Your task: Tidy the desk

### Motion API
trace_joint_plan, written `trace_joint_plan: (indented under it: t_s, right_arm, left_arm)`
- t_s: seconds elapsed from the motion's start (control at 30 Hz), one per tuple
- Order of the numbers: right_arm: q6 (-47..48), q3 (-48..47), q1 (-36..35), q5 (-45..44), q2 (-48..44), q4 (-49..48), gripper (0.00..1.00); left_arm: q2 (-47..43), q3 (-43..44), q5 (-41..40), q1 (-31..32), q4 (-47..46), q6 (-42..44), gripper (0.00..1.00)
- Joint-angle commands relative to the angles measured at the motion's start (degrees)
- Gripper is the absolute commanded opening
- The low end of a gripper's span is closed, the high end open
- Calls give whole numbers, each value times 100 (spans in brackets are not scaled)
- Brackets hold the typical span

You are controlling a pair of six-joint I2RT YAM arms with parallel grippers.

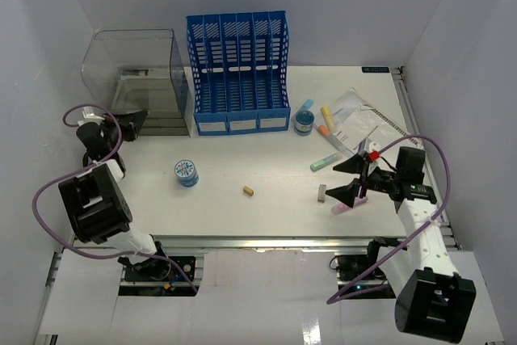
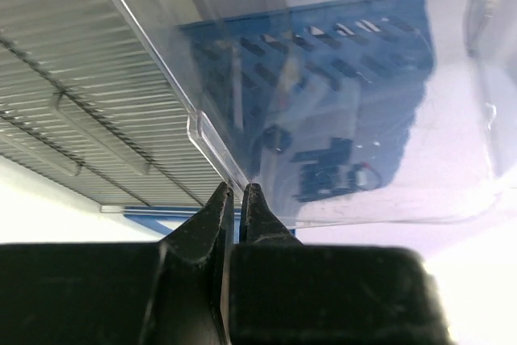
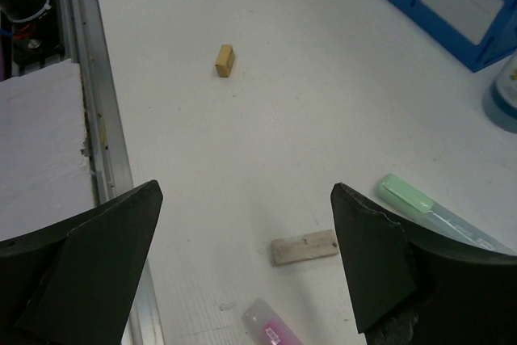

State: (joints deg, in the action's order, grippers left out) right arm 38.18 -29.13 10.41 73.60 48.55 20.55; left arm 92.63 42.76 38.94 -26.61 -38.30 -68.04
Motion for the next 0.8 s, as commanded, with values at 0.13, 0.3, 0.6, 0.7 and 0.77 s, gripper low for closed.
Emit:
trace_joint_plan:
  t_s: [0.13,0.3,0.6,0.7,0.77]
  right_arm:
    - [-612,-1094,-2217,-2014,846,218,90]
    - [-1326,-2709,-3734,-3092,2001,103,89]
    - [-3288,-6345,-5181,-3498,5146,-424,96]
    - [-3805,-7491,-5204,-3212,6026,-748,91]
    - [-4083,-7910,-5216,-3109,6431,-1051,90]
  left_arm:
    - [-1724,-903,453,-2,58,38,0]
    - [-2424,-1202,497,-6,243,-135,0]
    - [-2919,-1599,545,-29,-51,-1067,0]
    - [-2938,-1665,525,-29,-151,-1295,0]
    - [-2944,-1713,501,-29,-282,-1433,0]
